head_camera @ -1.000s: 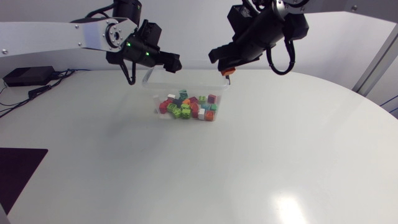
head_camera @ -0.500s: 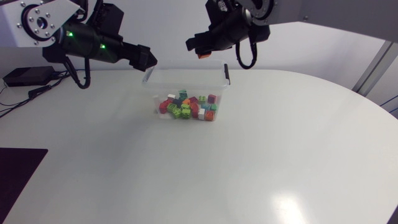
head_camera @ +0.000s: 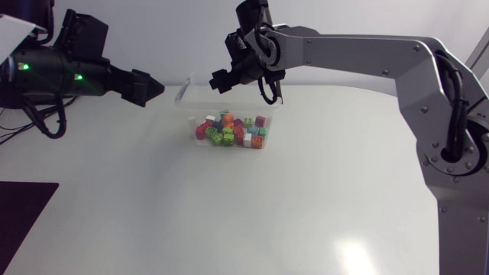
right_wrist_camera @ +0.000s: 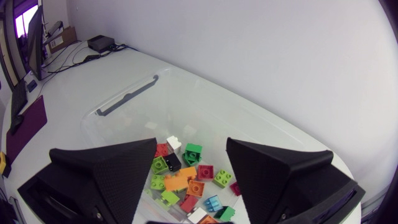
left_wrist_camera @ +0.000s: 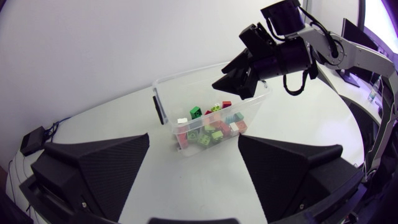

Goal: Place the duplo bricks in the container

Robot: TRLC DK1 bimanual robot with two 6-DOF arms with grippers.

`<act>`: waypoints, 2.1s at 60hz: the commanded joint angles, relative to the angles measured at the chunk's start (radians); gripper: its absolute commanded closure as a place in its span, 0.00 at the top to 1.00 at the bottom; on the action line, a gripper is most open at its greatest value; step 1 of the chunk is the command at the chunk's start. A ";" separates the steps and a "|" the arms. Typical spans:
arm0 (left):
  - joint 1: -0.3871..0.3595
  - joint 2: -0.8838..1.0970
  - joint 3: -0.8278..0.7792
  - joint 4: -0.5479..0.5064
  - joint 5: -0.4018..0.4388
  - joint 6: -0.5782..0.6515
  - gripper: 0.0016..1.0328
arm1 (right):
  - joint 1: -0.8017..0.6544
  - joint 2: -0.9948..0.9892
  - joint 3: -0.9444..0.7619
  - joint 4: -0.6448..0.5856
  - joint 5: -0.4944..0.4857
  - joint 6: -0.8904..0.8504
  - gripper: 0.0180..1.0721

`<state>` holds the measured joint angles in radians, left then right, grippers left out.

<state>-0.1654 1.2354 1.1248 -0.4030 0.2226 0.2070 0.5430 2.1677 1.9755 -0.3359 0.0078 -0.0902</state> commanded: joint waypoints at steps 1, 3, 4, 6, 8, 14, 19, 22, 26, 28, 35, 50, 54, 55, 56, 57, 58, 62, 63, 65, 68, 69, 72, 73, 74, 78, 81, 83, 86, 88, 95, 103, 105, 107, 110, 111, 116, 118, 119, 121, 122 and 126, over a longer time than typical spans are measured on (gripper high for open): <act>0.030 -0.080 -0.062 -0.003 -0.005 0.015 0.96 | 0.008 -0.025 -0.024 0.041 0.020 -0.020 0.96; 0.038 -0.108 -0.080 -0.003 -0.005 0.019 0.96 | 0.005 -0.051 -0.052 0.061 0.031 -0.022 0.96; 0.040 -0.116 -0.085 -0.002 -0.006 0.019 0.96 | 0.003 -0.072 -0.072 0.077 0.043 -0.023 0.96; 0.056 -0.155 -0.108 0.000 -0.012 0.025 0.96 | 0.000 -0.105 -0.101 0.092 0.058 -0.028 0.96; 0.070 -0.202 -0.131 -0.002 -0.017 0.028 0.96 | -0.005 -0.144 -0.133 0.100 0.069 -0.034 0.96; 0.092 -0.315 -0.188 -0.003 -0.026 0.038 0.96 | -0.020 -0.275 -0.259 0.156 0.115 -0.034 0.96; 0.093 -0.396 -0.241 -0.003 -0.048 0.054 0.96 | -0.029 -0.382 -0.363 0.176 0.161 -0.040 0.96; 0.093 -0.456 -0.280 -0.003 -0.060 0.055 0.96 | -0.038 -0.474 -0.464 0.215 0.187 -0.051 0.96; 0.098 -0.498 -0.306 -0.003 -0.066 0.055 0.96 | -0.043 -0.559 -0.557 0.233 0.213 -0.068 0.96; 0.098 -0.522 -0.324 -0.003 -0.071 0.055 0.96 | -0.048 -0.597 -0.593 0.235 0.219 -0.072 0.96; 0.098 -0.591 -0.376 -0.003 -0.078 0.057 0.96 | -0.075 -0.733 -0.730 0.252 0.239 -0.085 0.96; 0.150 -0.817 -0.496 0.001 -0.080 0.091 0.96 | -0.166 -1.083 -1.049 0.284 0.264 -0.132 0.96; 0.172 -0.861 -0.517 -0.002 -0.080 0.094 0.96 | -0.210 -1.189 -1.130 0.284 0.264 -0.149 0.96; 0.172 -0.861 -0.517 -0.002 -0.080 0.094 0.96 | -0.210 -1.189 -1.130 0.284 0.264 -0.149 0.96; 0.176 -0.880 -0.527 -0.002 -0.080 0.092 0.96 | -0.229 -1.235 -1.164 0.284 0.264 -0.152 0.96; 0.178 -0.889 -0.531 -0.002 -0.080 0.092 0.96 | -0.236 -1.258 -1.182 0.284 0.264 -0.154 0.96; 0.178 -0.898 -0.537 -0.002 -0.080 0.094 0.96 | -0.242 -1.278 -1.199 0.284 0.264 -0.157 0.96; 0.179 -0.936 -0.563 0.000 -0.080 0.092 0.96 | -0.270 -1.376 -1.268 0.279 0.264 -0.169 0.96; 0.179 -0.941 -0.566 0.000 -0.080 0.092 0.96 | -0.276 -1.402 -1.287 0.276 0.264 -0.177 0.96; 0.181 -0.958 -0.579 0.003 -0.080 0.092 0.96 | -0.284 -1.438 -1.310 0.271 0.264 -0.183 0.96; 0.182 -0.978 -0.592 0.006 -0.080 0.092 0.96 | -0.298 -1.504 -1.350 0.259 0.264 -0.197 0.96; 0.185 -0.990 -0.603 0.006 -0.080 0.092 0.96 | -0.305 -1.534 -1.368 0.250 0.264 -0.203 0.96; 0.195 -1.005 -0.615 0.009 -0.080 0.086 0.96 | -0.321 -1.592 -1.394 0.222 0.264 -0.212 0.96; 0.199 -1.008 -0.619 0.013 -0.080 0.086 0.96 | -0.325 -1.608 -1.400 0.212 0.264 -0.212 0.96; 0.202 -1.015 -0.622 0.015 -0.080 0.085 0.96 | -0.328 -1.623 -1.406 0.196 0.264 -0.212 0.96; 0.221 -1.044 -0.634 0.029 -0.080 0.074 0.96 | -0.347 -1.712 -1.439 0.141 0.264 -0.215 0.96; 0.222 -1.064 -0.645 0.039 -0.080 0.072 0.96 | -0.351 -1.767 -1.459 0.113 0.264 -0.217 0.96; 0.228 -1.088 -0.655 0.046 -0.080 0.072 0.96 | -0.353 -1.806 -1.472 0.100 0.264 -0.218 0.96; 0.226 -1.100 -0.677 0.060 -0.086 0.060 0.96 | -0.360 -1.833 -1.498 0.103 0.253 -0.208 0.96; 0.223 -1.106 -0.696 0.075 -0.092 0.048 0.96 | -0.368 -1.848 -1.519 0.113 0.242 -0.194 0.96; 0.215 -1.123 -0.754 0.119 -0.109 0.014 0.96 | -0.392 -1.891 -1.581 0.143 0.208 -0.156 0.96; 0.205 -1.146 -0.828 0.175 -0.132 -0.030 0.96 | -0.422 -1.946 -1.659 0.182 0.165 -0.107 0.96; 0.201 -1.154 -0.857 0.198 -0.141 -0.048 0.96 | -0.434 -1.968 -1.690 0.197 0.148 -0.088 0.96; 0.199 -1.160 -0.875 0.211 -0.146 -0.058 0.96 | -0.441 -1.981 -1.709 0.206 0.138 -0.076 0.96; 0.196 -1.167 -0.900 0.231 -0.154 -0.073 0.96 | -0.451 -2.000 -1.736 0.219 0.123 -0.059 0.96; 0.195 -1.169 -0.907 0.236 -0.156 -0.077 0.96 | -0.454 -2.005 -1.743 0.223 0.119 -0.055 0.96; 0.188 -1.184 -0.956 0.274 -0.171 -0.106 0.96 | -0.474 -2.042 -1.796 0.248 0.090 -0.022 0.96; 0.186 -1.189 -0.972 0.286 -0.176 -0.116 0.96 | -0.481 -2.054 -1.813 0.257 0.081 -0.011 0.96; 0.184 -1.194 -0.986 0.297 -0.180 -0.125 0.96 | -0.487 -2.064 -1.828 0.264 0.073 -0.002 0.96; 0.181 -1.200 -1.007 0.313 -0.186 -0.137 0.96 | -0.495 -2.080 -1.850 0.275 0.061 0.012 0.96; 0.180 -1.202 -1.016 0.319 -0.189 -0.142 0.96 | -0.498 -2.086 -1.859 0.279 0.056 0.018 0.96; 0.175 -1.213 -1.052 0.348 -0.200 -0.164 0.96 | -0.513 -2.114 -1.898 0.298 0.034 0.042 0.96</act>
<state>0.0200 0.0376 0.1211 -0.0898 0.0380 0.0921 0.0475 0.0830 0.1299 -0.0685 0.0597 -0.0963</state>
